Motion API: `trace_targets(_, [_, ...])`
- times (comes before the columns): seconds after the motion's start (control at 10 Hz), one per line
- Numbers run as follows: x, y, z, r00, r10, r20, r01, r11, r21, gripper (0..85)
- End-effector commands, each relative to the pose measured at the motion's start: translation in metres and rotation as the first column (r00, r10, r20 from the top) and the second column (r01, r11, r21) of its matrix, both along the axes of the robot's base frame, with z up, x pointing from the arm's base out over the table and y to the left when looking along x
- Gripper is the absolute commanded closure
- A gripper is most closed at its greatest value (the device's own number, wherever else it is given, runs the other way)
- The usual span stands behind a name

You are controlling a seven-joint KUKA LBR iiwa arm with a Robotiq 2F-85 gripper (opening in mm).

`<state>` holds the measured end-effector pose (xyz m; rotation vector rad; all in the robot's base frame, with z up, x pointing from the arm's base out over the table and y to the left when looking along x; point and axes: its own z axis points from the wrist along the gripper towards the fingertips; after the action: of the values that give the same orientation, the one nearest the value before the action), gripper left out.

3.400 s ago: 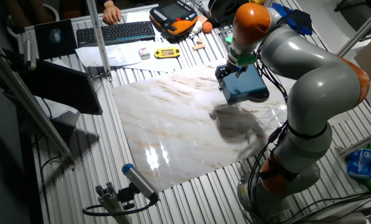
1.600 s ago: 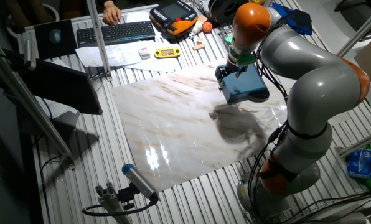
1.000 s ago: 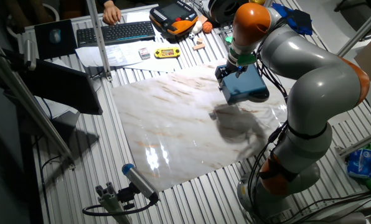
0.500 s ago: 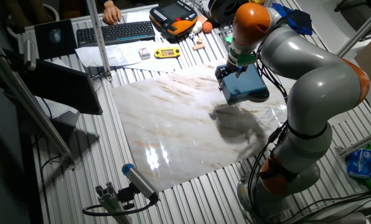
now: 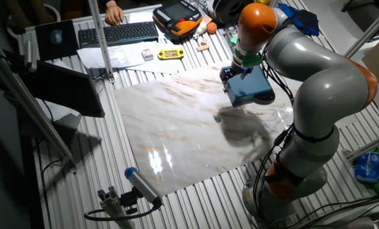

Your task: Take something out of a drawer

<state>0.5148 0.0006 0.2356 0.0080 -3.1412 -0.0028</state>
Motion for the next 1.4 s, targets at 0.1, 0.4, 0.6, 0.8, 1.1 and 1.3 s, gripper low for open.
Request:
trace_targets(0.1, [0.0002, 0.000, 0.003, 0.997, 0.024, -0.071, -0.023, 1.000, 0.009, 85.0])
trace_targets(0.4, [0.0018, -0.001, 0.002, 0.997, 0.024, -0.068, -0.023, 1.000, 0.006, 85.0])
trace_targets(0.6, [0.0032, -0.001, -0.002, 0.998, 0.022, -0.062, -0.022, 1.000, 0.006, 85.0])
trace_targets(0.8, [0.0053, -0.001, -0.008, 0.998, 0.022, -0.053, -0.022, 1.000, 0.007, 85.0])
trace_targets(1.1, [0.0088, 0.002, -0.023, 0.999, 0.016, -0.034, -0.016, 1.000, 0.009, 85.0])
trace_targets(1.3, [0.0118, 0.003, -0.034, 1.000, 0.013, -0.025, -0.012, 1.000, 0.017, 85.0])
